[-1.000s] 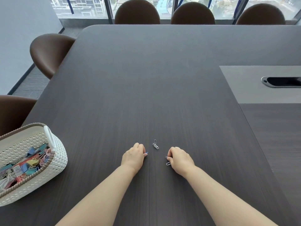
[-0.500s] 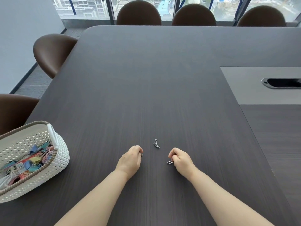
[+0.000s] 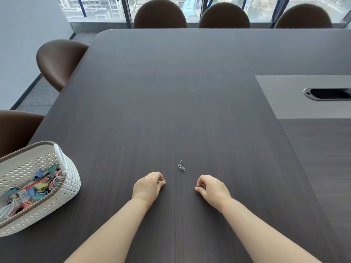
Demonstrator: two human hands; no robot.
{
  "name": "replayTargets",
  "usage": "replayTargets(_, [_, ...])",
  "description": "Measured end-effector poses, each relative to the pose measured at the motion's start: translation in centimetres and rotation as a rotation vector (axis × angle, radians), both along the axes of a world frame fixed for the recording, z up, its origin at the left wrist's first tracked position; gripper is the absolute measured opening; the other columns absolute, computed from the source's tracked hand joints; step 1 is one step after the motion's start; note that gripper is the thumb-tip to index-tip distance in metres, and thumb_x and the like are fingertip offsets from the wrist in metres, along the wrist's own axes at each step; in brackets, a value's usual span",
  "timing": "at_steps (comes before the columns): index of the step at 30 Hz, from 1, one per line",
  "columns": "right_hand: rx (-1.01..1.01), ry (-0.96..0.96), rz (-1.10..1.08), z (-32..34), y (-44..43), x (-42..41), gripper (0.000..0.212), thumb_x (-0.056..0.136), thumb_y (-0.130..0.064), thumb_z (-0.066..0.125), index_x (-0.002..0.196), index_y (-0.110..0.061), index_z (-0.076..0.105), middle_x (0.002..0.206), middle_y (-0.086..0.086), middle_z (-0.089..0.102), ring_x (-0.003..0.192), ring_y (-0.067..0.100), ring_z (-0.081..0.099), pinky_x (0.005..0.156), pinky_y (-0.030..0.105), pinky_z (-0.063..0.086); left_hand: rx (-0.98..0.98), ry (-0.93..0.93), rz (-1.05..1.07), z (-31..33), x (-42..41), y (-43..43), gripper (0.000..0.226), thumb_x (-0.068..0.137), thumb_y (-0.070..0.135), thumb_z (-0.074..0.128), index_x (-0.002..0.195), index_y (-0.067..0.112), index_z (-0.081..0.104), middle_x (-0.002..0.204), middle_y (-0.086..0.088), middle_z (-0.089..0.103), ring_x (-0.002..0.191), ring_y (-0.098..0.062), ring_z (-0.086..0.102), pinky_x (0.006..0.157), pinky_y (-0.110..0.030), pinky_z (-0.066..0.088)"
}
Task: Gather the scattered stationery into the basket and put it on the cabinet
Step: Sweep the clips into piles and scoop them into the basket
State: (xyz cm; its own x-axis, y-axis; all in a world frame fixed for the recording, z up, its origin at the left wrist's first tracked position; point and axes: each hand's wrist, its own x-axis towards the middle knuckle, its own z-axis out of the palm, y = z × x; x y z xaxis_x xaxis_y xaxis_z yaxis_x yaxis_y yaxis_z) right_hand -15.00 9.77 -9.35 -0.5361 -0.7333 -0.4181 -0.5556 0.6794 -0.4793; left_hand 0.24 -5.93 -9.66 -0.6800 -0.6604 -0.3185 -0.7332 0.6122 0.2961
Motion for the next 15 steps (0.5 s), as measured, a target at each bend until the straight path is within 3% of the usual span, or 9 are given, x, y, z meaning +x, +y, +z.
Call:
replayTargets(4, [-0.021,-0.005,-0.039,0.1,-0.2,0.1,0.016,0.097,-0.030,0.036,0.087,-0.019,0.034,0.082,-0.003,0.051,0.076,0.023,0.048,0.068,0.032,0.036,0.063,-0.027,-0.025,0.1,-0.2,0.2,0.014,0.098,0.034,0.038,0.089,0.023,0.039,0.108,0.003,0.058,0.095,-0.023,0.058,0.075,-0.031,0.039])
replayTargets(7, [-0.046,-0.055,-0.077,0.0,-0.3,0.0,0.010,0.099,-0.025,0.030,0.099,-0.017,0.035,0.083,0.004,0.055,0.079,0.028,0.052,0.073,0.038,0.041,0.151,0.050,-0.014,0.3,-0.7,0.5,0.017,0.100,0.029,0.031,0.089,0.017,0.033,0.095,-0.001,0.051,0.081,-0.026,0.052,0.068,-0.031,0.034])
replayTargets(9, [-0.058,-0.088,-0.103,-0.1,-0.2,-0.1,0.017,0.098,-0.019,0.029,0.112,-0.020,0.039,0.088,0.002,0.056,0.084,0.026,0.053,0.075,0.036,0.042,0.209,0.109,0.013,0.6,-1.6,0.6,0.018,0.100,0.027,0.029,0.089,0.014,0.032,0.087,-0.001,0.048,0.075,-0.026,0.047,0.066,-0.031,0.033])
replayTargets(13, [-0.108,-0.075,-0.129,-0.3,-0.1,-0.6,0.034,0.086,0.000,0.032,0.104,-0.018,0.053,0.091,-0.007,0.050,0.087,0.020,0.052,0.079,0.033,0.045,0.246,0.140,-0.001,0.7,-3.5,0.6,0.014,0.100,0.023,0.028,0.092,0.012,0.030,0.085,-0.006,0.053,0.075,-0.029,0.049,0.067,-0.035,0.036])
replayTargets(15, [-0.117,-0.032,-0.134,-0.3,-0.1,-0.9,0.039,0.082,0.005,0.031,0.104,-0.016,0.054,0.093,-0.007,0.046,0.086,0.018,0.049,0.074,0.030,0.042,0.247,0.125,-0.022,0.5,-4.3,0.3,0.007,0.099,0.017,0.028,0.100,0.013,0.033,0.091,-0.009,0.059,0.080,-0.032,0.055,0.071,-0.039,0.041])
